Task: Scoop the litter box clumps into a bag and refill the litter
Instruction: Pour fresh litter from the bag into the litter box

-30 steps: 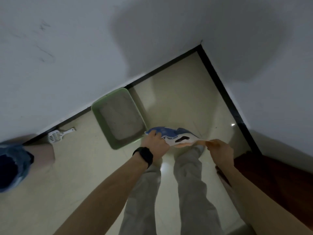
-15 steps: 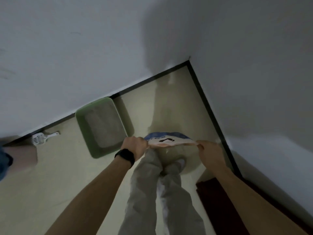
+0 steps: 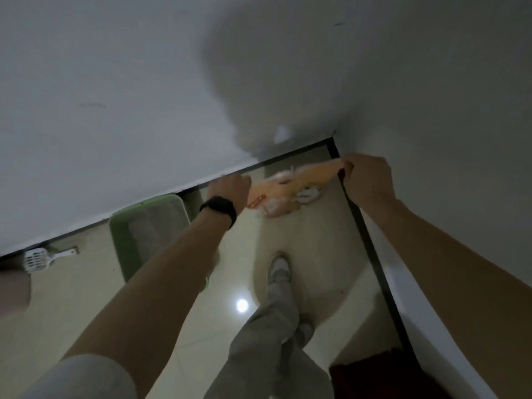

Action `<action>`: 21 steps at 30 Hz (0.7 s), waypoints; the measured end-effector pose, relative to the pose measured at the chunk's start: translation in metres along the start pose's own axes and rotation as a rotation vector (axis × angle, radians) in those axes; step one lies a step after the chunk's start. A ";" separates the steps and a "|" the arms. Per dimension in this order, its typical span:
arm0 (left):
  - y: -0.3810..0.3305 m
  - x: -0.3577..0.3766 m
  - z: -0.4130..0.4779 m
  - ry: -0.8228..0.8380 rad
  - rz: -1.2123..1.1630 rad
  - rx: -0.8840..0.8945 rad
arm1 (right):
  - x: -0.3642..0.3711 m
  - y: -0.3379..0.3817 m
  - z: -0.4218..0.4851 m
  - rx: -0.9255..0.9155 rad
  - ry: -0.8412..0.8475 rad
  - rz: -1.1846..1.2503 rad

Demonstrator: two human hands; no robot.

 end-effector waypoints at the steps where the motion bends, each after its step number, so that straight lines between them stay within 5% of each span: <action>1: 0.008 -0.005 0.011 -0.027 -0.010 -0.048 | -0.001 0.006 0.006 -0.026 0.003 0.008; 11: -0.026 -0.036 -0.039 0.037 -0.356 -0.102 | -0.012 0.032 -0.067 -0.181 0.100 -0.003; 21: -0.018 -0.070 -0.275 0.010 -0.518 -0.230 | -0.073 0.080 -0.299 -0.264 0.151 0.109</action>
Point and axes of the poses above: each hand's wrist, its own z-axis towards the middle knuckle, its own x-axis out of the palm, y = z × x, the point moved 5 cm from there along z, towards the middle knuckle, and after that the axes turned 7 degrees about -y, right-handed, at the moved point
